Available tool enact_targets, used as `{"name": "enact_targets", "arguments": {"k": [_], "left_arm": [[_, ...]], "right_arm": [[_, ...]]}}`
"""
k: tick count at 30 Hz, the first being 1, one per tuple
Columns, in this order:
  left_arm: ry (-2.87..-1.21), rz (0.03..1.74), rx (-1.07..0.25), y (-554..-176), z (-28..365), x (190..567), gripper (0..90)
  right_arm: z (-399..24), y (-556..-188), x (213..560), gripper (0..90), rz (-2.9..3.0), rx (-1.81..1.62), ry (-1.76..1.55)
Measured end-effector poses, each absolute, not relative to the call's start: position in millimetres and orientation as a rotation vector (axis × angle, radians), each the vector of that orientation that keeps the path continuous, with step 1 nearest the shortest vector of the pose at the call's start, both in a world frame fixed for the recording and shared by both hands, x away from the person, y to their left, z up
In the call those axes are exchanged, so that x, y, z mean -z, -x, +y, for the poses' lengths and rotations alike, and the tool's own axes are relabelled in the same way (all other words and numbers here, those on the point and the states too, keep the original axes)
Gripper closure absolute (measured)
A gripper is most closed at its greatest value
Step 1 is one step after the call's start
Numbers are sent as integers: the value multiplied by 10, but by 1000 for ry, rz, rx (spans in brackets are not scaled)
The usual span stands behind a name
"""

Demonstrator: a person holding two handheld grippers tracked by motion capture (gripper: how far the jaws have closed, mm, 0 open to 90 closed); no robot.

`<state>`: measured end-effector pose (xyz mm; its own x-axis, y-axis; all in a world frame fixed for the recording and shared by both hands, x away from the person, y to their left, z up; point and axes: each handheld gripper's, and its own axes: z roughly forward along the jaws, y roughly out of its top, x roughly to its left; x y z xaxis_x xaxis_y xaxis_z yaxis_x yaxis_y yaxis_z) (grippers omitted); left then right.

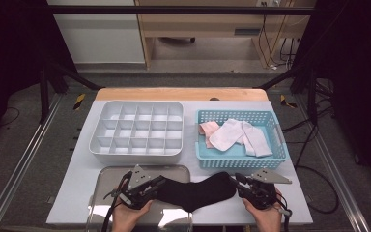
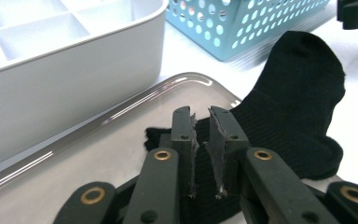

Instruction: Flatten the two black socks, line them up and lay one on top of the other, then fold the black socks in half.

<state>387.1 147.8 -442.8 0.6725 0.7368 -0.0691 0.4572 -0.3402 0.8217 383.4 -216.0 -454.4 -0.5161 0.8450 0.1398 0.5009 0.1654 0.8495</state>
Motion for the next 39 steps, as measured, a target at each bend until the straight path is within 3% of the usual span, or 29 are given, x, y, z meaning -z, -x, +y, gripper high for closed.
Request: {"name": "enact_targets", "arguments": {"k": [8,17,20,25,39], "left_arm": [[-2007,880,-400,-3901,1286,4392,830],[-2033,827,-362,-3903,1023,4414,837],[-2062,803,-351,-3910,907,4454,844],[-2095,782,-323,-3911,785,4519,888],[-2189,772,-253,-3934,658,4691,895]], "right_arm": [[-2189,-3859,4587,574,2058,-1275,-1255],[-2171,-3843,4633,590,2060,-1304,-1232],[-2162,-3851,4655,559,2073,-1289,-1254],[-2140,-3860,4689,563,2097,-1248,-1274],[-2089,-3888,4782,619,2177,-1163,-1351]]}}
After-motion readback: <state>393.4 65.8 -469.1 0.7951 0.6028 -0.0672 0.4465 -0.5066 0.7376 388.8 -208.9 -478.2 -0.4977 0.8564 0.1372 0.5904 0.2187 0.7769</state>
